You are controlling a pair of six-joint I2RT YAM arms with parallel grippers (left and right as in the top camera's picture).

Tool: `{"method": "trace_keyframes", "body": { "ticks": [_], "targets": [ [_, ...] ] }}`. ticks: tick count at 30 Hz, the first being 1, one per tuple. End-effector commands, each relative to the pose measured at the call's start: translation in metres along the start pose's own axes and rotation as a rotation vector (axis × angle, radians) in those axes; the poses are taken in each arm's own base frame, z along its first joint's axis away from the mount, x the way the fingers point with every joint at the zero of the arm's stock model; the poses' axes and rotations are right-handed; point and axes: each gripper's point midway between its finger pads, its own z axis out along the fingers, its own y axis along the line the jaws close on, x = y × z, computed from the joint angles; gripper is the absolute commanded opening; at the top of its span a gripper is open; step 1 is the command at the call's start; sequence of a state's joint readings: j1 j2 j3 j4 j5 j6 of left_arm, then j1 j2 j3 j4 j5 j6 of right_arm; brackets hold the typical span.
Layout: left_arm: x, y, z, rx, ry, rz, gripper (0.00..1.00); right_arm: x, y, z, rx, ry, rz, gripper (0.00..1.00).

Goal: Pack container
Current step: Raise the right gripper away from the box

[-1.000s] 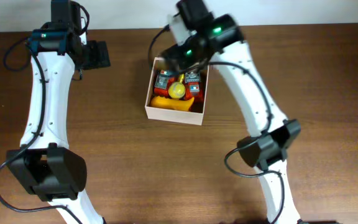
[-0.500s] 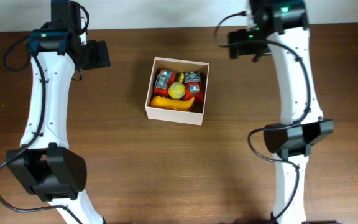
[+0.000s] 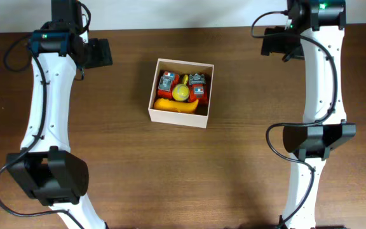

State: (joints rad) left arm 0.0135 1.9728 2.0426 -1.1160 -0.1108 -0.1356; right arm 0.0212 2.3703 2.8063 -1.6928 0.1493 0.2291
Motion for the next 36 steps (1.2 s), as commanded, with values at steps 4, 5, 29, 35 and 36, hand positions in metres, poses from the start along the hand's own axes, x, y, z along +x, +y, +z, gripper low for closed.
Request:
{"method": "trace_keyframes", "body": {
  "ticks": [4,5,29,35,36],
  "targets": [
    [-0.019,0.0,-0.016,0.015,-0.082,-0.02,0.99,-0.002,-0.002,-0.014,0.004,-0.031,-0.015,0.99],
    [-0.022,0.001,-0.017,0.009,-0.094,-0.022,0.99,-0.002,-0.002,-0.014,0.004,-0.031,-0.015,0.99],
    [-0.021,0.043,-0.022,-0.228,-0.134,-0.267,0.99,-0.003,-0.007,-0.014,0.037,-0.038,-0.013,0.99],
    [-0.021,0.043,-0.021,-0.227,-0.134,-0.267,0.99,-0.003,-0.007,-0.014,0.037,-0.038,-0.013,0.99],
    [-0.021,0.043,-0.022,-0.228,-0.134,-0.267,0.99,-0.003,-0.007,-0.014,0.037,-0.038,-0.013,0.99]
  ]
}}
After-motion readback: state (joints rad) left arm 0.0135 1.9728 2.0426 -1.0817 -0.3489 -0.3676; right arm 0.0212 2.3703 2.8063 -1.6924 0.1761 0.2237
